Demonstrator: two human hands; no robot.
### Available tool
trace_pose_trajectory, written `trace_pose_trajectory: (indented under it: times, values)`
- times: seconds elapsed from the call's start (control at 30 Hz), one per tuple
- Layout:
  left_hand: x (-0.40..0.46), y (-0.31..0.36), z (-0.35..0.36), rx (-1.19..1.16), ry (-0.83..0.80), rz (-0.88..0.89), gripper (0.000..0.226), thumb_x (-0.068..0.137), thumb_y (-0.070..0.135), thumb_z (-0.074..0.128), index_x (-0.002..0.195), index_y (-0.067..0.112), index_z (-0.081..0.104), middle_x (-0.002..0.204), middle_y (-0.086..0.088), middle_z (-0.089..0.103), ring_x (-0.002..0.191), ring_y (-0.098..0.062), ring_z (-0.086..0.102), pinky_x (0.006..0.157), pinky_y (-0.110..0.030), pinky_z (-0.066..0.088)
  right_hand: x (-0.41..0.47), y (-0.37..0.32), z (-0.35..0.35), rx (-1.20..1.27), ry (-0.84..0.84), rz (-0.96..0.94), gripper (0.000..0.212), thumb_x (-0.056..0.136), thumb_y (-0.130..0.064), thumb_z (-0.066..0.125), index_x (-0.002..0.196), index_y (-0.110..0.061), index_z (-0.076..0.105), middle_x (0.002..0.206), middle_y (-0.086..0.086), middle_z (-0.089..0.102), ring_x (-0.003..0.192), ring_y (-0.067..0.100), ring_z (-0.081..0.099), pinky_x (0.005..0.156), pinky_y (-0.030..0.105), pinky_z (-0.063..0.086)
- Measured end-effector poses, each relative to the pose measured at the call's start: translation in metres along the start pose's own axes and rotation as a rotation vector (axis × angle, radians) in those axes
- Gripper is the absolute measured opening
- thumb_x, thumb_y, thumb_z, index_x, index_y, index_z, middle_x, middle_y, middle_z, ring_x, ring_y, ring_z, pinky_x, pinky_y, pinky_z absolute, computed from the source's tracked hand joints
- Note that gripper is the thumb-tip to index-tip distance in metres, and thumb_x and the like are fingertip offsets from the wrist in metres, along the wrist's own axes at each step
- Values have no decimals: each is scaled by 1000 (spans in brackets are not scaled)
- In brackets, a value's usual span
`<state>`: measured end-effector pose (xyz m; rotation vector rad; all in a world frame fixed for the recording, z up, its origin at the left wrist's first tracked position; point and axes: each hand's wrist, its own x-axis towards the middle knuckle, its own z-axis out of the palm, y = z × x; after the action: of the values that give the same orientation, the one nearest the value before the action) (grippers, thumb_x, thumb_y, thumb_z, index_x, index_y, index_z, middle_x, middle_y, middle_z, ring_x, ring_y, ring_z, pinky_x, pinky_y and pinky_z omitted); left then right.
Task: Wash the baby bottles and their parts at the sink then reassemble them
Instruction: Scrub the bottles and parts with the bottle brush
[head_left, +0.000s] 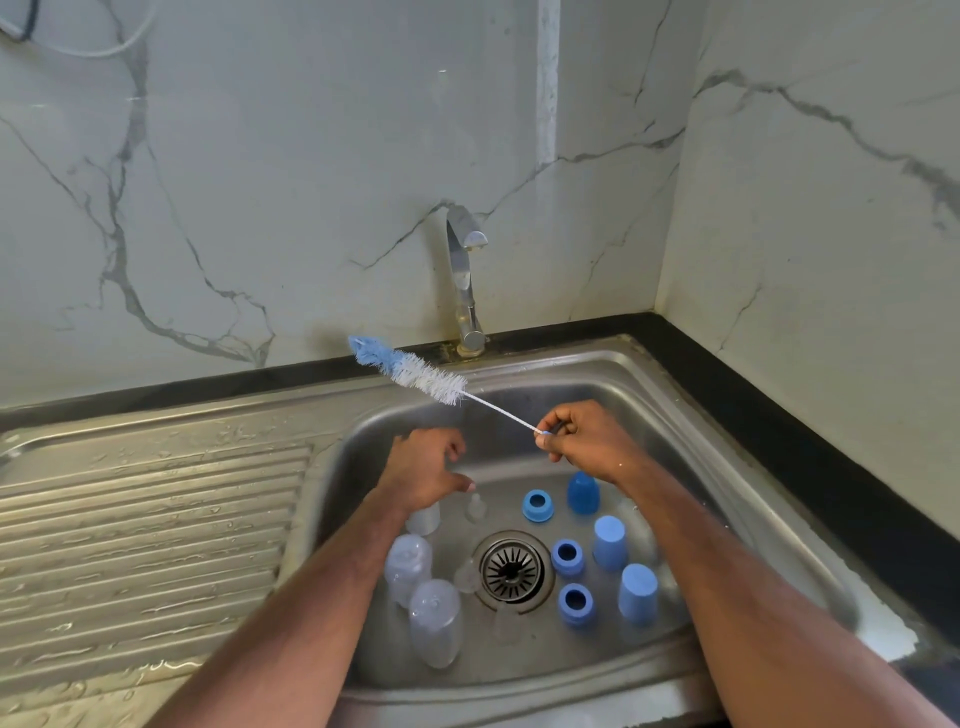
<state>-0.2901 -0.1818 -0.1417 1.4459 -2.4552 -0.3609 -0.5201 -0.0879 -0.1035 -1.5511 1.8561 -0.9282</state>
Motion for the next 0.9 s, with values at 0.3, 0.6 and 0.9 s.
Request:
trace_pose_trajectory:
  times: [0.3,0.6,0.9]
  values:
    - [23,21,37,509,-259,45,31,83,37,78,112,29,68,111,6,71,112,-19,63,107,-49,21,4,4,-5,54,51,33,2,91,-15,72,91,-14,73,71,-1,71,63,3,65,63,16,46]
    - [31,25,50,715,-259,119,23,89,31,68,111,27,67,111,3,70,112,-20,62,106,-54,18,8,6,-2,42,51,25,1,90,-16,73,90,-17,73,68,-6,69,63,1,66,61,14,45]
    - [14,10,33,562,-203,105,23,88,34,70,111,34,71,111,9,69,120,-15,52,103,-53,19,4,5,-2,7,38,36,4,90,-17,73,88,-20,72,71,-4,71,67,3,67,65,20,47]
